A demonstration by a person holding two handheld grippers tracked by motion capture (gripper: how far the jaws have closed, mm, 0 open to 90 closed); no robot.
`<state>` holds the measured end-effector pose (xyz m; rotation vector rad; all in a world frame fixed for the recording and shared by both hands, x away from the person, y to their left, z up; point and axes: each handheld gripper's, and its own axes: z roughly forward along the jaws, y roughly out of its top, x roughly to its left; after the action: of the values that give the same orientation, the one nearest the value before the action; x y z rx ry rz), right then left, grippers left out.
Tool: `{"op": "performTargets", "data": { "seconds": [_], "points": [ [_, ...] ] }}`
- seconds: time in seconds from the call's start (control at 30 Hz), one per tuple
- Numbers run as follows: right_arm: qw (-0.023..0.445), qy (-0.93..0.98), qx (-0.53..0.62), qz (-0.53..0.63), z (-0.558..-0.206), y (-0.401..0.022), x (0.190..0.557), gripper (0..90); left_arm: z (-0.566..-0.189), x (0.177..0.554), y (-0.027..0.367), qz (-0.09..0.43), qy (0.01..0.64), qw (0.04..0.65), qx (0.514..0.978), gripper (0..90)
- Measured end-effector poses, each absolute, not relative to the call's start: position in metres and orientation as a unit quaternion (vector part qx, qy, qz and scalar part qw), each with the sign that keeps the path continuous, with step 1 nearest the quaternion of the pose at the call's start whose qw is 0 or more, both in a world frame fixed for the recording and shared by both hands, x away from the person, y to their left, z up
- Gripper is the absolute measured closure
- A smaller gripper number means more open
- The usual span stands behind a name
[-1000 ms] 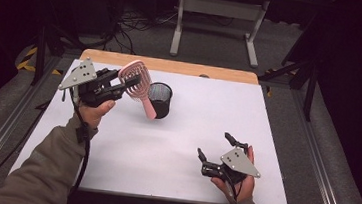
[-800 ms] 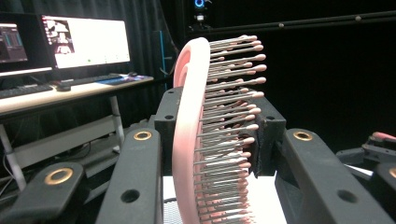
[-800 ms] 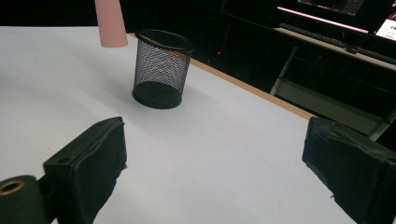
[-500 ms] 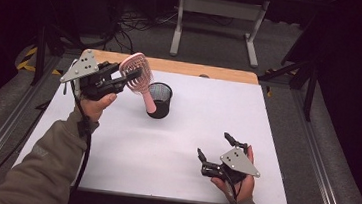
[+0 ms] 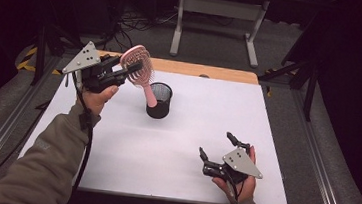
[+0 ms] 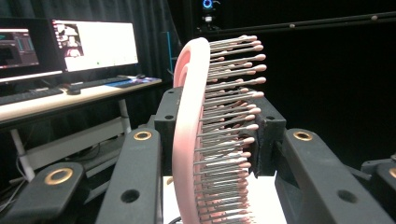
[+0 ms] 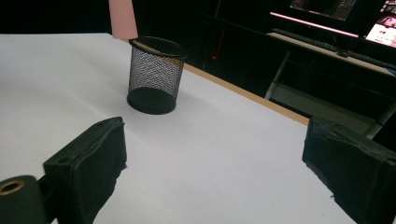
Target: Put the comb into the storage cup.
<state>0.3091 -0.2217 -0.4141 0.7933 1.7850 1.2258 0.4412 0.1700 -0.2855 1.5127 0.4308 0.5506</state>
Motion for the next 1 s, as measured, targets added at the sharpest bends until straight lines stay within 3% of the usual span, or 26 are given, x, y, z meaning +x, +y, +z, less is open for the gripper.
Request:
{"op": "performTargets", "data": {
  "seconds": [1.0],
  "points": [
    [0.401,0.704,0.316,0.493,-0.414,-0.221,0.309,6.6,-0.271,0.471,0.149,0.251,0.198,0.658,0.682,63.9]
  ]
}}
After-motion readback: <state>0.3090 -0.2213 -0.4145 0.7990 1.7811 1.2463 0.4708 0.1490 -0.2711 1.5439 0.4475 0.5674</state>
